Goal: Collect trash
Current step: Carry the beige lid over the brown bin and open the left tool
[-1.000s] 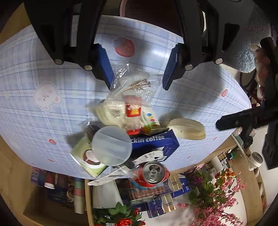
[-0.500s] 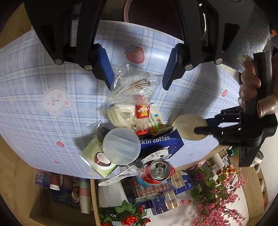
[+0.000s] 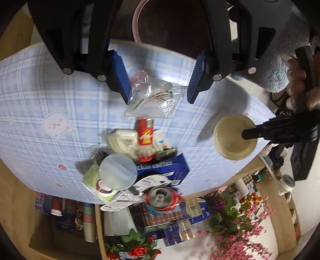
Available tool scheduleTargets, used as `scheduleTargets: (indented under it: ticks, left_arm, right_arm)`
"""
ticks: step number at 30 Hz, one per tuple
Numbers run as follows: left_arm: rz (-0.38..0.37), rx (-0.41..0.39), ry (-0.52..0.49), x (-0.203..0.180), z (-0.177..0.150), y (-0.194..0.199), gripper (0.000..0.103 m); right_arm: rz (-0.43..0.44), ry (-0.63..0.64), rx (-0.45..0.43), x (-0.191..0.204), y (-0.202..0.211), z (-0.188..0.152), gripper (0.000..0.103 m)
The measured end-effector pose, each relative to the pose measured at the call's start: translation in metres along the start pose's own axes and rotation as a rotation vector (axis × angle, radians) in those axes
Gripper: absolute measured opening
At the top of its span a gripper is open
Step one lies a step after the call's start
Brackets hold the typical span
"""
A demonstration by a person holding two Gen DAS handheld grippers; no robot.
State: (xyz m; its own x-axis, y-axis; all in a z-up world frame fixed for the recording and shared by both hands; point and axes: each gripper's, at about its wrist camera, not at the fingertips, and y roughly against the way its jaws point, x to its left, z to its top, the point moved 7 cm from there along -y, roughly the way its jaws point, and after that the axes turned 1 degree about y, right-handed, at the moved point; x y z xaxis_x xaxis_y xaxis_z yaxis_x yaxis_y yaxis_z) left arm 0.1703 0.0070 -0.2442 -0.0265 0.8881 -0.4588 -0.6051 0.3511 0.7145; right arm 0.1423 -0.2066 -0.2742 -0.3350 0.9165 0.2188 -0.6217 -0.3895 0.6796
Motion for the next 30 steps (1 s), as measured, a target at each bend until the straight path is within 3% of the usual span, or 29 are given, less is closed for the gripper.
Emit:
scheduleTargets:
  ticks: [7, 15, 24, 30]
  left_arm:
    - [-0.074, -0.023, 0.021, -0.01, -0.033, 0.03, 0.015]
    - [-0.101, -0.02, 0.034, -0.005, -0.077, 0.049, 0.015]
    - [-0.104, -0.065, 0.034, 0.008, -0.09, 0.063, 0.015]
    - [-0.118, -0.081, 0.003, 0.003, -0.092, 0.064, 0.015]
  right_arm:
    - [0.036, 0.037, 0.023, 0.023, 0.012, -0.022, 0.057]
    - [0.046, 0.119, 0.039, 0.051, 0.023, -0.047, 0.057]
    - [0.075, 0.125, 0.045, 0.068, 0.03, -0.063, 0.061]
    - [0.008, 0.118, -0.044, 0.063, 0.04, -0.05, 0.088]
